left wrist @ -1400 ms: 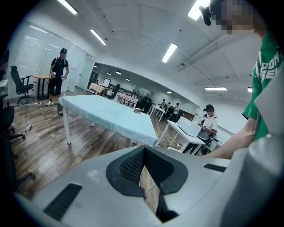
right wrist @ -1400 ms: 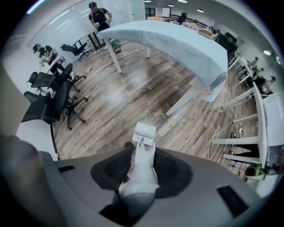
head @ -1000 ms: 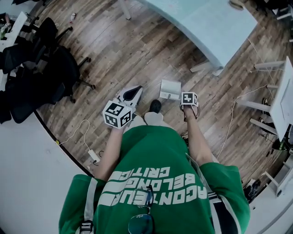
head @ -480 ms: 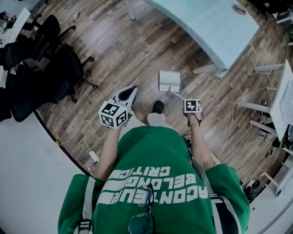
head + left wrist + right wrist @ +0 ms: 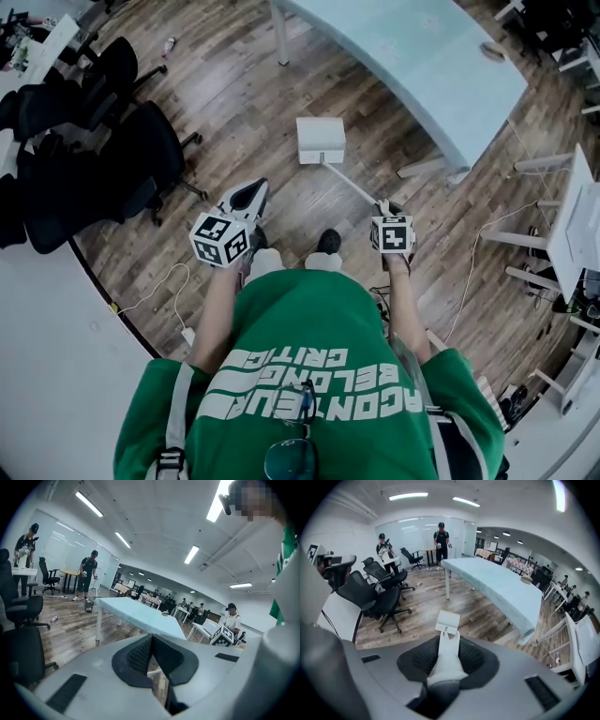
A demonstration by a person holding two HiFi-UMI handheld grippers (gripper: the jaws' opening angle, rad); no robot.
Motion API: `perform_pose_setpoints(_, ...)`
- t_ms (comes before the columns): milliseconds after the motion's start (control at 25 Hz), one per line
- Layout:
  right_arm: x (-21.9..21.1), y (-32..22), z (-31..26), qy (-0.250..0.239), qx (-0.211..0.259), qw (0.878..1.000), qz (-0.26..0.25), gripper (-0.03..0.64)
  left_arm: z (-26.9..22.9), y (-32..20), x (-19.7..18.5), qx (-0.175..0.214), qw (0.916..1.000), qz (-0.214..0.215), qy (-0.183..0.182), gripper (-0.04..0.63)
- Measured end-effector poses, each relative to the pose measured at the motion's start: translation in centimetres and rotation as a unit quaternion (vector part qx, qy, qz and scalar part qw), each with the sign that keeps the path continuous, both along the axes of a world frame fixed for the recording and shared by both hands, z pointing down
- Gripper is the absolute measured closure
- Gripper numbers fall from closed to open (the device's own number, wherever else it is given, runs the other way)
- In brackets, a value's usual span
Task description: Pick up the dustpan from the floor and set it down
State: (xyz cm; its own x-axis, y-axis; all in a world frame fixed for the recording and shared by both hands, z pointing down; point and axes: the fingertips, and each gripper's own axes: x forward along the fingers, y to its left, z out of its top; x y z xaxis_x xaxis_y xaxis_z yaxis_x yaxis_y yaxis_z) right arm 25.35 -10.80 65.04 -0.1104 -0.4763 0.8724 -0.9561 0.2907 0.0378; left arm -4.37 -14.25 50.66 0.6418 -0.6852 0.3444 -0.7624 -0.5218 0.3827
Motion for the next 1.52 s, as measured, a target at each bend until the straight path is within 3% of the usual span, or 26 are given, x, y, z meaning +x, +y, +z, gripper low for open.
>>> perform_pose_setpoints(400,-7.3,-4.7,-12.7,-0.038,0.132,0.99,-0.032,0.494,-2.2,-1.9,-6.1,0.031,0.9994,-0.013,0.0,0.603)
perform_pose_setpoints(640,-9.7,-5.8,-17.9,-0.047,0.183,0.981,-0.04,0.494,-2.4,-2.2,-8.6,0.034,0.9993,-0.019,-0.003,0.603)
perform_pose_setpoints(1120,-11.5,-6.7,-20.3,-0.051,0.2,0.978,-0.035,0.494,-3.0,-2.7,-10.6,0.043,0.9988,-0.026,-0.002,0.601)
perform_pose_setpoints(1360,-11.8,-6.6,-19.8,-0.046,0.194,0.979,-0.037,0.495,-3.1,-2.5,-10.2,0.053,0.9984,-0.003,-0.018,0.603)
perform_pose_setpoints(1520,-11.7,-6.4,-19.6,-0.048,0.189,0.98,-0.033,0.495,-3.4,-2.5,-10.4,0.05,0.9986,-0.016,0.003,0.603)
